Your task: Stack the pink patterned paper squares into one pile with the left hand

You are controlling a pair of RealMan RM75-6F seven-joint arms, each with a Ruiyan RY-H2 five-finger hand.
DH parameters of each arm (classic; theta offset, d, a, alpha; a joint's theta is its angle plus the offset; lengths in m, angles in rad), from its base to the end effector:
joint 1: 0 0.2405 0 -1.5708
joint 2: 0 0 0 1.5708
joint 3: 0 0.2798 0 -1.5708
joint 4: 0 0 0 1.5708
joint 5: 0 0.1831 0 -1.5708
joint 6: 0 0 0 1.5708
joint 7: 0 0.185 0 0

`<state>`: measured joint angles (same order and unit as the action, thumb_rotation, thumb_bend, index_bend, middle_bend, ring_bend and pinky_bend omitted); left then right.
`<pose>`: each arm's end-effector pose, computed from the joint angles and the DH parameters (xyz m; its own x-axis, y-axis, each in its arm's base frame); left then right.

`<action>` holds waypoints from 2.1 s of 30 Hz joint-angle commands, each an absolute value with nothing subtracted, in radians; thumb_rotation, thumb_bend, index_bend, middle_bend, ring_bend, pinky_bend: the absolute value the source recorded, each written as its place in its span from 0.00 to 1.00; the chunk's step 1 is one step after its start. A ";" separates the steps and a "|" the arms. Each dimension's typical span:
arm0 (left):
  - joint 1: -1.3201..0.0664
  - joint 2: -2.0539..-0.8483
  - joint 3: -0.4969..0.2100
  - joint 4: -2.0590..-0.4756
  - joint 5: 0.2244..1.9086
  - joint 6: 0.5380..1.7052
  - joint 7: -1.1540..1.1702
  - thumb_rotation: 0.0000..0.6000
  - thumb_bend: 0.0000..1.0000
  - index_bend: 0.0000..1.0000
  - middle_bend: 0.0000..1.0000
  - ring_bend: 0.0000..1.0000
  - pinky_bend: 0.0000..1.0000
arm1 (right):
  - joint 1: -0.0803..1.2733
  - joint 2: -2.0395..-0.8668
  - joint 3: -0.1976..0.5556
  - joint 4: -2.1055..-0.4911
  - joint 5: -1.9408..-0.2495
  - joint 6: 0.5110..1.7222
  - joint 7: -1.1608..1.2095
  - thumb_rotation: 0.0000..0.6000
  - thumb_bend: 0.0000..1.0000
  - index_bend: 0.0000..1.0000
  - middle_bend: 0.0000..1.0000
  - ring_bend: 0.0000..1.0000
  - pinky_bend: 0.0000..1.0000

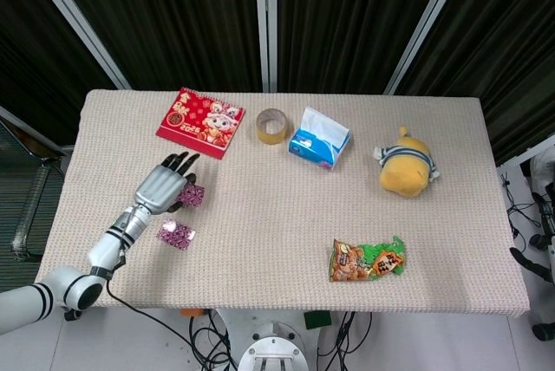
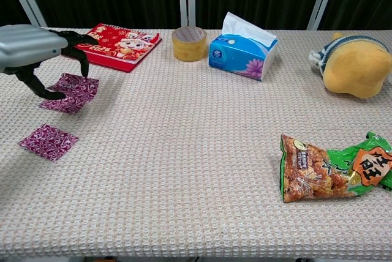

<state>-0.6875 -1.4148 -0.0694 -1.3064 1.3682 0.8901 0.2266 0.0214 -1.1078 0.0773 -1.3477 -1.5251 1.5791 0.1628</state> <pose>-0.2257 0.3924 0.0326 0.6901 0.2038 0.6944 0.6942 -0.4576 -0.5556 -0.3610 -0.2056 0.2436 0.4962 0.1033 0.8621 -0.8678 0.0297 0.4959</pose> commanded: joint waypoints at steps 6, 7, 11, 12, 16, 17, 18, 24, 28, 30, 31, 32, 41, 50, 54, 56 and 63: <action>-0.713 -1.425 -0.008 -1.134 1.466 0.828 0.009 1.00 0.22 0.37 0.00 0.00 0.13 | 0.022 -1.101 0.079 -1.371 -1.524 1.578 0.136 1.00 0.33 0.00 0.00 0.00 0.00; -0.711 -1.432 -0.006 -1.123 1.469 0.832 -0.009 1.00 0.22 0.37 0.00 0.00 0.13 | 0.022 -1.101 0.080 -1.373 -1.523 1.578 0.134 1.00 0.33 0.00 0.00 0.00 0.00; -0.706 -1.460 0.011 -1.075 1.502 0.853 -0.068 1.00 0.21 0.37 0.00 0.00 0.13 | 0.022 -1.095 0.081 -1.383 -1.521 1.577 0.125 1.00 0.33 0.00 0.00 0.00 0.00; -0.706 -1.464 0.014 -1.068 1.508 0.858 -0.078 1.00 0.21 0.37 0.00 0.00 0.13 | 0.022 -1.094 0.081 -1.385 -1.521 1.578 0.123 1.00 0.33 0.00 0.00 0.00 0.00; -0.706 -1.473 0.016 -1.045 1.525 0.880 -0.115 1.00 0.21 0.37 0.00 0.00 0.13 | 0.021 -1.092 0.080 -1.393 -1.523 1.579 0.114 1.00 0.33 0.00 0.00 0.00 0.00; -0.706 -1.474 0.016 -1.039 1.528 0.885 -0.122 1.00 0.21 0.37 0.00 0.00 0.13 | 0.020 -1.092 0.079 -1.393 -1.523 1.578 0.112 1.00 0.33 0.00 0.00 0.00 0.00; -0.705 -1.474 0.017 -1.036 1.529 0.887 -0.125 1.00 0.21 0.37 0.00 0.00 0.13 | 0.020 -1.092 0.078 -1.393 -1.522 1.576 0.111 1.00 0.33 0.00 0.00 0.00 0.00; -0.705 -1.483 0.021 -1.009 1.524 0.876 -0.141 1.00 0.21 0.37 0.00 0.00 0.13 | 0.018 -1.097 0.076 -1.382 -1.514 1.568 0.114 1.00 0.33 0.00 0.00 0.00 0.00; -0.703 -1.495 0.032 -0.986 1.528 0.869 -0.146 1.00 0.21 0.37 0.00 0.00 0.13 | 0.018 -1.096 0.077 -1.383 -1.516 1.569 0.113 1.00 0.33 0.00 0.00 0.00 0.00; -0.700 -1.499 0.037 -0.981 1.531 0.870 -0.152 1.00 0.21 0.36 0.00 0.00 0.13 | 0.018 -1.095 0.078 -1.382 -1.515 1.570 0.114 1.00 0.33 0.00 0.00 0.00 0.00; -0.699 -1.501 0.038 -0.979 1.532 0.873 -0.155 1.00 0.21 0.36 0.00 0.00 0.13 | 0.019 -1.094 0.078 -1.382 -1.515 1.569 0.114 1.00 0.33 0.00 0.00 0.00 0.00; -0.697 -1.503 0.039 -0.976 1.532 0.875 -0.159 1.00 0.21 0.35 0.00 0.00 0.13 | 0.019 -1.094 0.078 -1.382 -1.513 1.567 0.114 1.00 0.33 0.00 0.00 0.00 0.00; -0.694 -1.513 0.043 -0.950 1.533 0.876 -0.159 1.00 0.21 0.30 0.00 0.00 0.13 | 0.018 -1.098 0.077 -1.375 -1.506 1.558 0.117 1.00 0.33 0.00 0.00 0.00 0.00; -0.684 -1.493 0.046 -0.974 1.529 0.883 -0.159 1.00 0.21 0.28 0.00 0.00 0.13 | 0.020 -1.097 0.078 -1.375 -1.507 1.556 0.117 1.00 0.33 0.00 0.00 0.00 0.00; -0.662 -1.448 0.046 -1.063 1.543 0.947 -0.176 1.00 0.21 0.27 0.00 0.00 0.13 | 0.020 -1.095 0.080 -1.375 -1.509 1.559 0.120 1.00 0.33 0.00 0.00 0.00 0.00; -0.644 -1.403 0.049 -1.154 1.556 0.992 -0.195 1.00 0.21 0.27 0.00 0.00 0.13 | 0.020 -1.094 0.081 -1.375 -1.508 1.561 0.122 1.00 0.33 0.00 0.00 0.00 0.00; -0.578 -1.285 0.105 -1.401 1.576 1.048 -0.095 1.00 0.20 0.28 0.00 0.00 0.13 | 0.020 -1.096 0.080 -1.374 -1.511 1.560 0.132 1.00 0.33 0.00 0.00 0.00 0.00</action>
<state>-0.6149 -1.3394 0.0738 -1.3174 1.5623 1.0171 -0.1413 0.0204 -1.0963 0.0803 -1.3736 -1.5107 1.5603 0.1322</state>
